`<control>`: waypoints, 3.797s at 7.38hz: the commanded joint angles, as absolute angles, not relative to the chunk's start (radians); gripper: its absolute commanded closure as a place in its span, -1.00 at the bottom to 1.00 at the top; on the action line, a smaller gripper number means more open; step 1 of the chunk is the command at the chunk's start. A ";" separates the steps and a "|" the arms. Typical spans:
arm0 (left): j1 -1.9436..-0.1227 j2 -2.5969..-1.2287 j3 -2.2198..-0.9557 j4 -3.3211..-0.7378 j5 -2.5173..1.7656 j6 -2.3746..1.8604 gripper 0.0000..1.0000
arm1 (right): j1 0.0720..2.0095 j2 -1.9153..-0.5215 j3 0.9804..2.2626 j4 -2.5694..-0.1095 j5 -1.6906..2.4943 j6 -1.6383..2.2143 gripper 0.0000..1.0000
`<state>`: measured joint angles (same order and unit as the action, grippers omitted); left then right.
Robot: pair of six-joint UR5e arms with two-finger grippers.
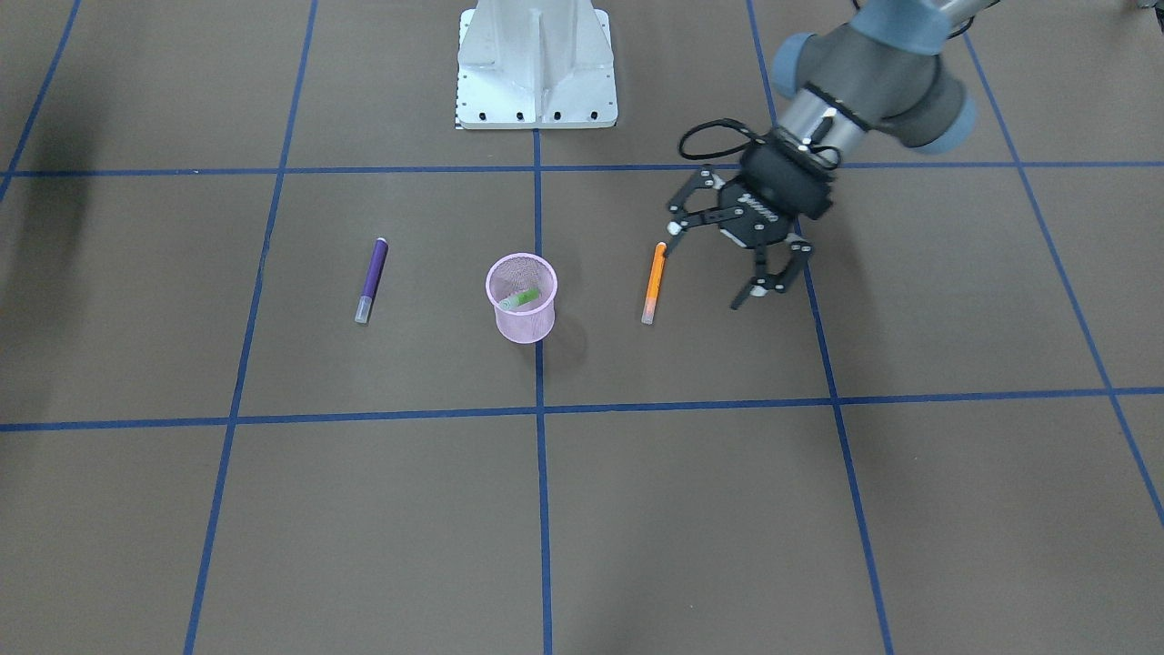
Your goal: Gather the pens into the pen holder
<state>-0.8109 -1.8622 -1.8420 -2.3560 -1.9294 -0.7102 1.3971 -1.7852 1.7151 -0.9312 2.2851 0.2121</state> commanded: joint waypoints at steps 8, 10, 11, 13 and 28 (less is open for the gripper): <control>-1.347 -1.476 -1.812 -2.152 -2.289 -0.195 -1.00 | 1.416 -1.781 1.264 -0.535 2.184 0.282 -0.72; -1.347 -1.474 -1.812 -2.154 -2.289 -0.195 -1.00 | 1.399 -1.760 1.235 -0.534 2.164 0.284 -0.68; -1.347 -1.459 -1.815 -2.155 -2.289 -0.195 -1.00 | 1.387 -1.740 1.220 -0.534 2.164 0.288 -0.63; -1.347 -1.457 -1.816 -2.155 -2.289 -0.195 -1.00 | 1.353 -1.732 1.209 -0.534 2.164 0.302 -0.54; -1.347 -1.457 -1.813 -2.155 -2.289 -0.193 -1.00 | 1.322 -1.729 1.163 -0.532 2.164 0.316 0.18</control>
<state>-1.3465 -1.4573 -1.8135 -2.1552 -2.2887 -0.1933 1.3246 -1.7300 1.1628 -0.5323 2.1645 0.3160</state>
